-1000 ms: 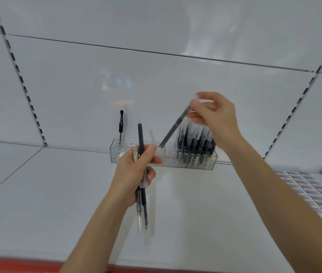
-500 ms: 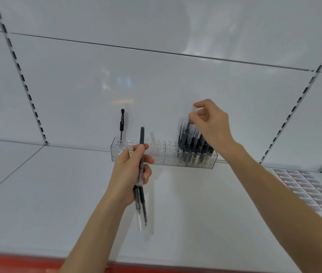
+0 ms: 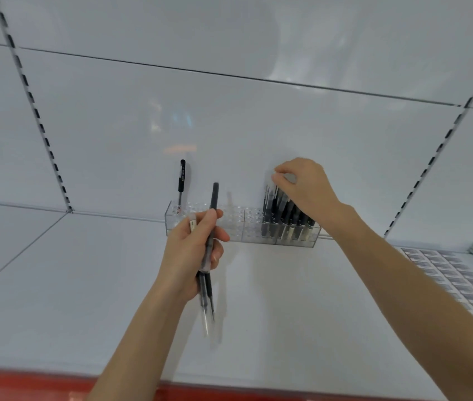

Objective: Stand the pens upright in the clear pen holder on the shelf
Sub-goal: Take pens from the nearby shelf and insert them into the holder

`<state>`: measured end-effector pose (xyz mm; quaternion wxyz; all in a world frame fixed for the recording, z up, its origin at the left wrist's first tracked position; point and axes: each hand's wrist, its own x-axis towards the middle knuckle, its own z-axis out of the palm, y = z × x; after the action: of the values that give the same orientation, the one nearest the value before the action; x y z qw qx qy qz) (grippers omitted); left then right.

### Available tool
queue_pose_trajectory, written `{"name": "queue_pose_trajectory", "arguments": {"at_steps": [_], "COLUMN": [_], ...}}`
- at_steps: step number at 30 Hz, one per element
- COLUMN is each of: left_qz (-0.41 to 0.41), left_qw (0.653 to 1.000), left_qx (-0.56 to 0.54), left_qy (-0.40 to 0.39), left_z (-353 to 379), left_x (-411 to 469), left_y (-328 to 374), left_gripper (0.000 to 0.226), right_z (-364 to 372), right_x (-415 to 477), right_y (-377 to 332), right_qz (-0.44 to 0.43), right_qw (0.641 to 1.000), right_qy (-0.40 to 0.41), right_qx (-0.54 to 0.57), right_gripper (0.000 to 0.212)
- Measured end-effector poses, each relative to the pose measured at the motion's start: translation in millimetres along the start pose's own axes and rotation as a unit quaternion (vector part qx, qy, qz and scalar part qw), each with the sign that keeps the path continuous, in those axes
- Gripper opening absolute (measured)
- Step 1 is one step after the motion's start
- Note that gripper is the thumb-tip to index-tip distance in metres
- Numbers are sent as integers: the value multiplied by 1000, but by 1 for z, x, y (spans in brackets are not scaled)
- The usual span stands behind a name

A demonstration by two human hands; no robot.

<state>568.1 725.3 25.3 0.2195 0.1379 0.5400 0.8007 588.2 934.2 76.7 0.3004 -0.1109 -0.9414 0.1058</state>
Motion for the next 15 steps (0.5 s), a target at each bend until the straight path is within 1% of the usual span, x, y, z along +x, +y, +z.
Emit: {"name": "queue_pose_trajectory", "arguments": {"at_steps": [1, 2, 3, 4, 6, 8, 9, 10, 12, 14, 15], "left_qz": [3, 5, 5, 3, -1, -6, -8, -8, -5, 4, 12], "left_qw": [1000, 1000, 1000, 999, 998, 997, 996, 995, 996, 998, 999], "left_qx": [-2, -3, -4, -4, 2, 14, 22, 29, 28, 14, 12], "left_qy": [-8, -16, -26, -38, -63, -82, -87, -90, -85, -60, -39], "left_z": [0, 1, 2, 3, 7, 11, 13, 13, 11, 6, 3], "left_x": [-1, -1, -2, -2, -4, -6, -7, -8, -10, -11, -10], "left_y": [1, 2, 3, 3, 4, 4, 5, 5, 7, 8, 8], "left_gripper": [22, 22, 21, 20, 21, 23, 24, 25, 27, 22, 19], "right_z": [-4, -8, -13, -16, -21, -20, -18, -17, -16, -17, -17], "right_x": [-4, -8, -10, -13, -17, -21, -22, -22, -20, -16, -14], "right_y": [-5, -12, -19, -28, -42, -51, -54, -55, -52, -44, -39], "right_qz": [20, 45, 71, 95, 135, 156, 157, 158, 176, 209, 222], "right_qw": [998, 990, 975, 956, 915, 883, 873, 865, 849, 829, 822], "right_qy": [28, 53, 59, 40, -45, -123, -138, -133, -81, -18, -2], "right_qx": [50, 122, 202, 275, 378, 426, 441, 457, 491, 518, 524], "right_gripper": [24, 21, 16, 11, 7, 17, 17, 15, 11, 15, 18]}}
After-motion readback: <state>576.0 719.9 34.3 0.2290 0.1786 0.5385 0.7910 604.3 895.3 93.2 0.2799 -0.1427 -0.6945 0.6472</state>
